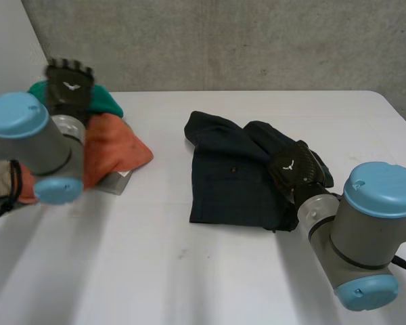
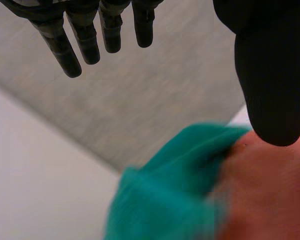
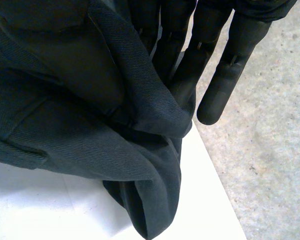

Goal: Fold the laundry.

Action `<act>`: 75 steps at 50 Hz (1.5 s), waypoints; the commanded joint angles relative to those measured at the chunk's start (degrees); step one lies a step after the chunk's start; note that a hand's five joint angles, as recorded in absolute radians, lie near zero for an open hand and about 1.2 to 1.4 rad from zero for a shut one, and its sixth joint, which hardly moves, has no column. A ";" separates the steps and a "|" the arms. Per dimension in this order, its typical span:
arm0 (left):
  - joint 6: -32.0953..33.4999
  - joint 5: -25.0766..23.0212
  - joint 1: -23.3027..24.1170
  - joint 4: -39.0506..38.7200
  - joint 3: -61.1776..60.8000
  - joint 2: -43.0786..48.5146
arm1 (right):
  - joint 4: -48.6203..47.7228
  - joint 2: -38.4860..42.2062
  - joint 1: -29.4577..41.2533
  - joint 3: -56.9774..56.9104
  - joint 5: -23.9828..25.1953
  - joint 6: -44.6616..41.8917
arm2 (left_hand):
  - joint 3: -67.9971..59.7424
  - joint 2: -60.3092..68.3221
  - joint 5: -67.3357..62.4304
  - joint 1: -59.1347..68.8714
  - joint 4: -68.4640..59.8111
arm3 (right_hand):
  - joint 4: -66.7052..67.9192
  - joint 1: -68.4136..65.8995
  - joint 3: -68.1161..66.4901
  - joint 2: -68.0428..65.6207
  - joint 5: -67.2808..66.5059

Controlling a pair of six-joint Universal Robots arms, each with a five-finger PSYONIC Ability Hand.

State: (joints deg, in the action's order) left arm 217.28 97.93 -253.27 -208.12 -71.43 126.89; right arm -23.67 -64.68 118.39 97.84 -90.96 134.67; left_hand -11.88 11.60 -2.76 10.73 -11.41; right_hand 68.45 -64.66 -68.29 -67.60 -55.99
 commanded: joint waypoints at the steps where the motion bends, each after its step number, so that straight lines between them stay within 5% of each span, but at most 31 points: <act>1: 0.25 -7.67 1.99 1.05 -3.98 -0.07 | 0.55 -0.01 0.00 0.07 0.08 -0.03 | 0.32 -0.04 1.20 0.83 -0.15 | 11.55 -15.34 -11.71 -12.40 -14.01; 18: 6.84 -7.14 -4.52 11.95 16.49 18.92 | 0.55 0.08 -0.17 0.60 0.26 -0.11 | -7.74 8.02 -6.86 8.90 -8.22 | 11.55 -15.34 -11.71 -12.40 -14.01; 27: 15.09 5.68 -12.25 8.88 28.27 24.10 | 0.55 0.08 -0.09 0.51 0.35 -0.11 | -14.82 15.10 -13.94 15.98 -15.30 | 11.55 -15.34 -11.71 -12.40 -14.01; 34: 15.28 5.60 -11.90 8.70 23.19 21.56 | 0.55 0.08 -0.09 0.34 0.26 -0.11 | -11.29 11.57 -10.41 12.45 -11.77 | 11.55 -15.34 -11.71 -12.40 -14.01; 53: 1.84 5.08 -1.01 9.40 -1.15 -6.29 | 5.11 -8.35 0.09 -1.59 0.26 0.15 | 1.88 -1.60 2.76 -0.73 1.41 | 11.55 -15.34 -11.71 -12.40 -14.01; 62: -13.34 -0.80 10.84 14.14 -16.69 -19.48 | 9.25 -12.49 0.44 -4.76 2.19 2.52 | 1.88 -1.60 2.76 -0.73 1.41 | 11.55 -15.34 -11.71 -12.40 -14.01; 73: -22.60 -4.06 22.10 10.63 -23.67 -13.00 | 12.76 -12.40 0.44 -6.08 3.78 4.81 | 1.16 -0.89 2.05 -0.01 0.69 | 11.55 -15.34 -11.71 -12.40 -14.01; 75: -22.60 -4.06 24.22 10.54 -23.75 -11.49 | 13.73 -12.31 0.44 -6.08 3.77 4.81 | 0.83 -0.55 1.71 0.33 0.35 | -15.15 11.35 14.98 14.30 12.68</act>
State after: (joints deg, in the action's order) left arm 195.41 93.94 -234.08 -195.87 -94.98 109.89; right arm -12.19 -77.25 118.90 91.69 -87.16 139.37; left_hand -12.01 11.66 -2.86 11.82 -11.49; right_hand 66.68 -63.68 -66.55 -66.18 -54.86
